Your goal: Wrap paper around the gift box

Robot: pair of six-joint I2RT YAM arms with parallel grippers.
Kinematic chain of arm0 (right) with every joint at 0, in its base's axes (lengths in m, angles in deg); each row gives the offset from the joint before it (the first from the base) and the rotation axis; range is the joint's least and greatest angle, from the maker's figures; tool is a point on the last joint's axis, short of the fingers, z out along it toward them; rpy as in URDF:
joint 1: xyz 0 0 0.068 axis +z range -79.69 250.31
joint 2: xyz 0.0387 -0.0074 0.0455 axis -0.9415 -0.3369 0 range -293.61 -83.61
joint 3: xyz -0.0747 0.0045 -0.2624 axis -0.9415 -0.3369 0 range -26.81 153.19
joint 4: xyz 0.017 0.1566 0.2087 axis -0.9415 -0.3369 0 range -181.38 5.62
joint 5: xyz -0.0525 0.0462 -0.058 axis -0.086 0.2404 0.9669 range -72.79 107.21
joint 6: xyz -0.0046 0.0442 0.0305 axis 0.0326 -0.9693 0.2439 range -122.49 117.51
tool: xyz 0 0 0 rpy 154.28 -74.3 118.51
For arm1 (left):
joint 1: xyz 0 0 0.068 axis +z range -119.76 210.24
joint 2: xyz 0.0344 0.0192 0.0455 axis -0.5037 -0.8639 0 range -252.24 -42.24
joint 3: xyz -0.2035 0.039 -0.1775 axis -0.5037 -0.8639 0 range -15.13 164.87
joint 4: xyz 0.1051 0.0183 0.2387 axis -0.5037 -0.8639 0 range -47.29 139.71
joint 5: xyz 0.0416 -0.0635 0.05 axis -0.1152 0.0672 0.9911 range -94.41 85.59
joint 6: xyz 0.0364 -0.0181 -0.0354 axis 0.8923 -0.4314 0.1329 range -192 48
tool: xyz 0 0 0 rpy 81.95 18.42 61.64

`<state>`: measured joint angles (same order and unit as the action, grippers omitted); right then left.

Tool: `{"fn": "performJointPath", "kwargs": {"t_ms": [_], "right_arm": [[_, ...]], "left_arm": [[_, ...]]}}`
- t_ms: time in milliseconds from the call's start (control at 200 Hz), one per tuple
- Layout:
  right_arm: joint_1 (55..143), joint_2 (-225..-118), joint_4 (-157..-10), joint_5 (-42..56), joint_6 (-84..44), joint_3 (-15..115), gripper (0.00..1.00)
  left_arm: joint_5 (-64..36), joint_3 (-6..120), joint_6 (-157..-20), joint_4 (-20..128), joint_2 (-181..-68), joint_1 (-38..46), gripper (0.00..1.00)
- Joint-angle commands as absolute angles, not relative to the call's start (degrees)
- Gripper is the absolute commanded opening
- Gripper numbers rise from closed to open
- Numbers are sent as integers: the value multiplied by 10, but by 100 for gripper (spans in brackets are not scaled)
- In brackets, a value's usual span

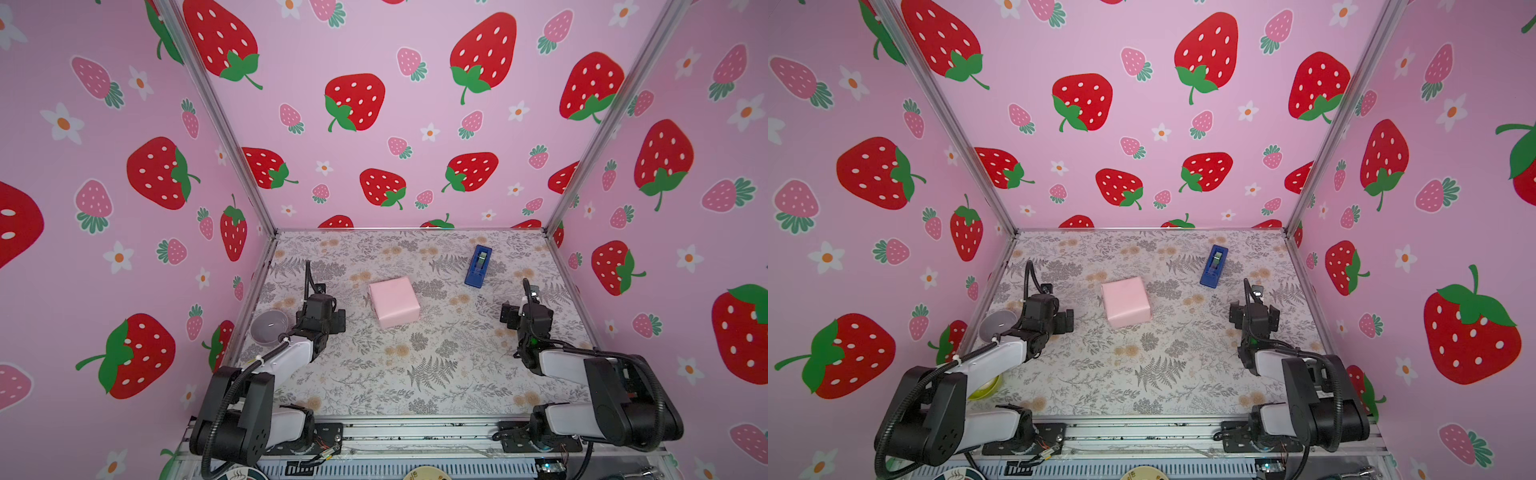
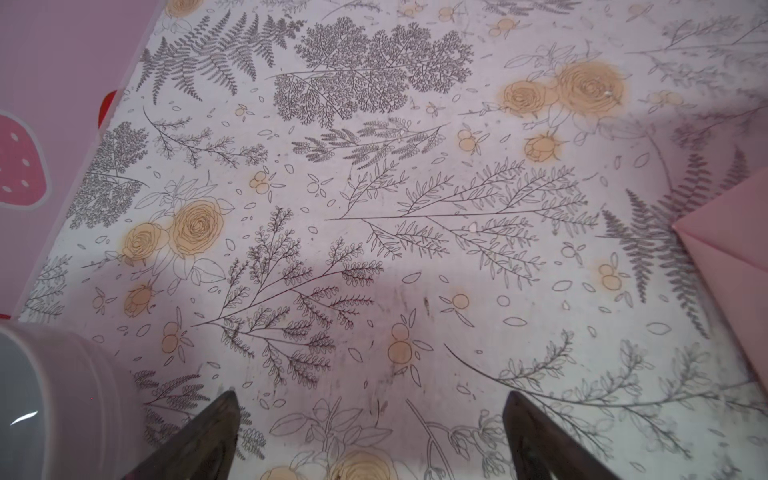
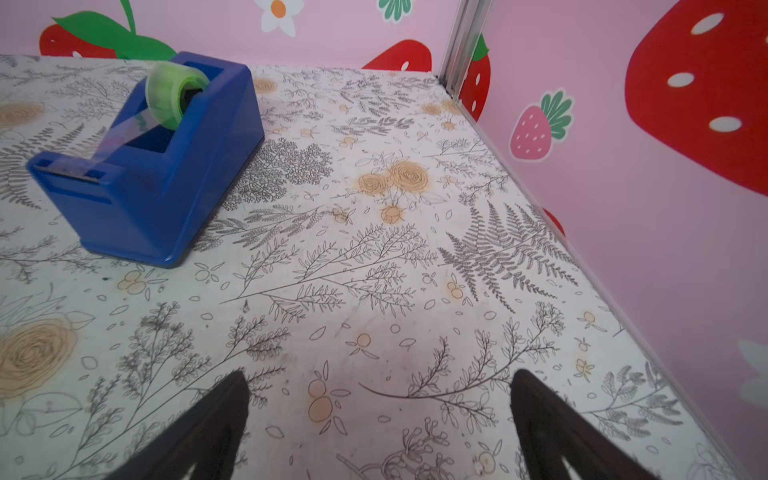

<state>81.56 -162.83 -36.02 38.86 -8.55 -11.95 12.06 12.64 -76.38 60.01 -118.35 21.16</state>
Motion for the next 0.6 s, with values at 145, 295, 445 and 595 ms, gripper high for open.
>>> {"fn": "performJointPath", "kwargs": {"t_ms": [145,295,445,595], "right_arm": [[781,-1710,-64,316,-42,-163,100],[767,-1734,-132,275,-42,-114,100],[771,-1736,-109,299,-47,-123,100],[772,-1734,-114,301,-46,-123,100]], "left_arm": [[47,110,-708,840,-1218,254,99],[8,108,-705,908,-1269,271,99],[-24,110,-734,946,-1316,304,99],[-28,115,-734,925,-1312,306,99]]}}
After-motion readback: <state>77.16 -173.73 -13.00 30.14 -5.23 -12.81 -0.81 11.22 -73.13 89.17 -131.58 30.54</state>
